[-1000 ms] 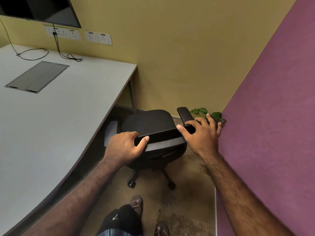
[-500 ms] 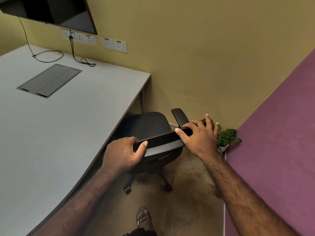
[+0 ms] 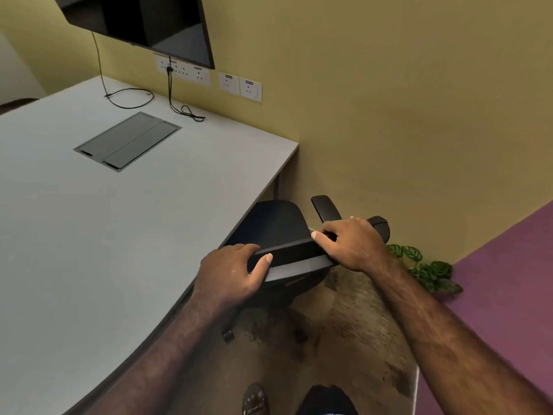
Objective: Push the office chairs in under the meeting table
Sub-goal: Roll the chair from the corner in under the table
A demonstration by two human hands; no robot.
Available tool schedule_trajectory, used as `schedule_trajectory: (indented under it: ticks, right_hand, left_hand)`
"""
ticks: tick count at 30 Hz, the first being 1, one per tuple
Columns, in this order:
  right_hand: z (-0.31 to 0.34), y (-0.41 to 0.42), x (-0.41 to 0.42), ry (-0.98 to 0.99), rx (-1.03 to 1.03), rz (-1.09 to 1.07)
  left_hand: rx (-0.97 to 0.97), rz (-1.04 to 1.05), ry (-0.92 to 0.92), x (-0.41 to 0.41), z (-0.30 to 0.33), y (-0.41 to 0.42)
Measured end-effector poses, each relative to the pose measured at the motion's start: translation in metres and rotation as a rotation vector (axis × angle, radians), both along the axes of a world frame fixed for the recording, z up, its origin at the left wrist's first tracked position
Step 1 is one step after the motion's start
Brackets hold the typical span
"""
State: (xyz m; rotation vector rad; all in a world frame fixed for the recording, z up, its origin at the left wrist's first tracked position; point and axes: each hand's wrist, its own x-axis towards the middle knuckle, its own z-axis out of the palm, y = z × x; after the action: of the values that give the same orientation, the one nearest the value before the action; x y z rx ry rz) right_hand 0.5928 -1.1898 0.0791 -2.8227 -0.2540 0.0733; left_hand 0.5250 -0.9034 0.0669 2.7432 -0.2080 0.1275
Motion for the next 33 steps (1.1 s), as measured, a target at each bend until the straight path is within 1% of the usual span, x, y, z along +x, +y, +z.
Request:
schedule_trajectory:
  ticks: [10, 22, 27, 33]
  right_hand:
    - [-0.004, -0.033, 0.057, -0.024, 0.001, 0.188]
    - [0.002, -0.058, 0.16, -0.009, -0.038, 0.413]
    - [-0.003, -0.06, 0.202, 0.022, -0.003, 0.447]
    - [-0.007, -0.064, 0.241, -0.012, 0.001, 0.505]
  left_hand:
    - [0.025, 0.104, 0.0, 0.016, -0.003, -0.04]
    - [0.037, 0.334, 0.005, 0.063, -0.002, -0.097]
    - [0.005, 0.4, -0.01, 0.081, -0.001, -0.115]
    - [0.002, 0.471, -0.039, 0.102, -0.008, -0.136]
